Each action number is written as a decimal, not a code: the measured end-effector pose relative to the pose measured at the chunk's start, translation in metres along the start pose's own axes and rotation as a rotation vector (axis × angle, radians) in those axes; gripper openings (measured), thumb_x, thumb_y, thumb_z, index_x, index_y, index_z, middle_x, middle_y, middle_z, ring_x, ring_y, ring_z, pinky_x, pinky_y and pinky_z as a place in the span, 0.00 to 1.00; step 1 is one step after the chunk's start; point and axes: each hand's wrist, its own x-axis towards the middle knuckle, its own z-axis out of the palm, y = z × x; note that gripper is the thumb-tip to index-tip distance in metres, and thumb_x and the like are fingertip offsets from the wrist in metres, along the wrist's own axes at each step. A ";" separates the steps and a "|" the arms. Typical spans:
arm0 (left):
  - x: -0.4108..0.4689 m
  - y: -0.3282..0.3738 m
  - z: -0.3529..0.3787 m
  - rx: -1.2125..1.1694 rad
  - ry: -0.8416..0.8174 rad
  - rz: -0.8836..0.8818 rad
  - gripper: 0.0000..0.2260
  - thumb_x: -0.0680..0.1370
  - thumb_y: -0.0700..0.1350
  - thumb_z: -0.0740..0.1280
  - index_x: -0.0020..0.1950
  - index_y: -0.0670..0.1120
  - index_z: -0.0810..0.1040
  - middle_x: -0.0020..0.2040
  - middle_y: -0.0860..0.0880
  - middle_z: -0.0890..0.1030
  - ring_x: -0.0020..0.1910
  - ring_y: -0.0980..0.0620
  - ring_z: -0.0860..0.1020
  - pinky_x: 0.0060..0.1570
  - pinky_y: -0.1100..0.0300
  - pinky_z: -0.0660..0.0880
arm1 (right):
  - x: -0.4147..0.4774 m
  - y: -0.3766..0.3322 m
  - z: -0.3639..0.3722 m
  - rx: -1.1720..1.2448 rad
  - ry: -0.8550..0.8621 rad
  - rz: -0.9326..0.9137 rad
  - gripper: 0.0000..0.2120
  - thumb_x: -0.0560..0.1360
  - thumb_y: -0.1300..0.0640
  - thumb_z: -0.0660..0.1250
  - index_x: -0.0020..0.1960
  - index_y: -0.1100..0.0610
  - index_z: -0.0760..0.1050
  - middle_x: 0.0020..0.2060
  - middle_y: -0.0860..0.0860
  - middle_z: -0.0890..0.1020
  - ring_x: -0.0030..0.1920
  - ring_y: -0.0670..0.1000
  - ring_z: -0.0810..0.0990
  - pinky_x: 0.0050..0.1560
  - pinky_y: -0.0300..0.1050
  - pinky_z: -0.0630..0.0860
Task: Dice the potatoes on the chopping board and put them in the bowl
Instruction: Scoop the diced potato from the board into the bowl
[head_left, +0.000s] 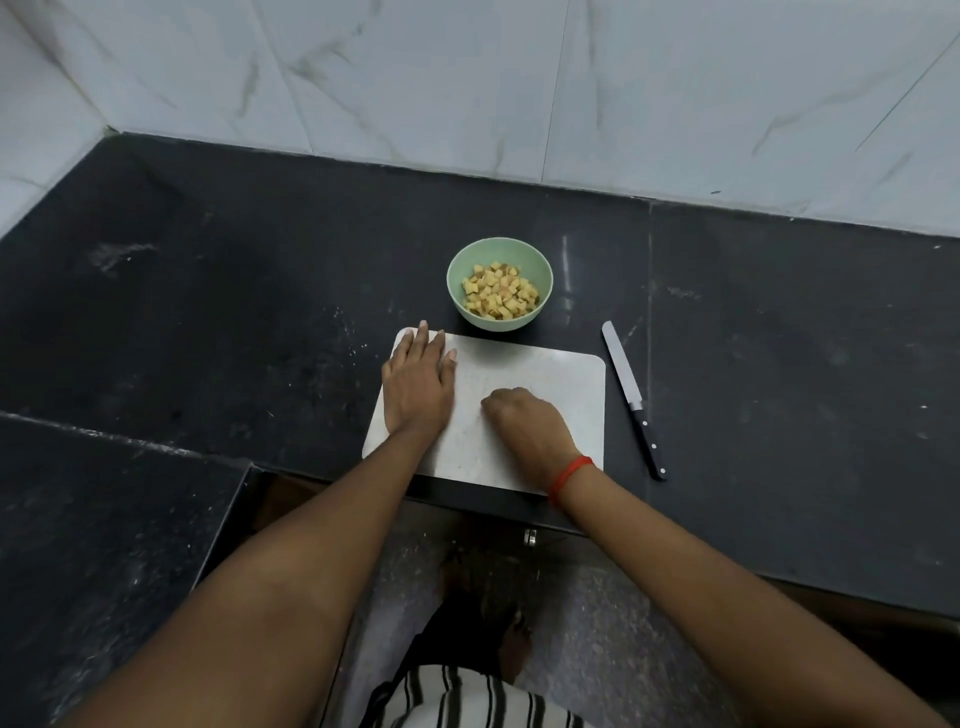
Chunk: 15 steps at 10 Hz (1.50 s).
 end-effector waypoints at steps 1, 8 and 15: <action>0.000 0.000 0.000 0.019 -0.006 0.005 0.22 0.86 0.56 0.52 0.76 0.50 0.70 0.80 0.48 0.65 0.79 0.47 0.60 0.70 0.43 0.66 | 0.012 0.004 -0.017 0.546 0.120 0.535 0.06 0.74 0.62 0.70 0.48 0.59 0.85 0.43 0.53 0.86 0.44 0.49 0.84 0.51 0.41 0.77; 0.000 0.000 -0.002 0.016 -0.020 0.014 0.22 0.86 0.56 0.53 0.76 0.50 0.70 0.80 0.49 0.65 0.79 0.47 0.61 0.70 0.44 0.66 | 0.130 0.063 -0.072 0.337 0.159 0.582 0.19 0.79 0.67 0.61 0.58 0.49 0.84 0.56 0.54 0.84 0.57 0.56 0.81 0.62 0.52 0.79; 0.000 0.001 0.000 0.030 -0.015 -0.004 0.22 0.85 0.56 0.53 0.77 0.51 0.70 0.80 0.49 0.64 0.79 0.47 0.60 0.70 0.44 0.64 | 0.010 0.001 -0.016 0.474 -0.130 0.491 0.17 0.73 0.69 0.67 0.61 0.61 0.79 0.47 0.54 0.85 0.52 0.56 0.82 0.56 0.46 0.76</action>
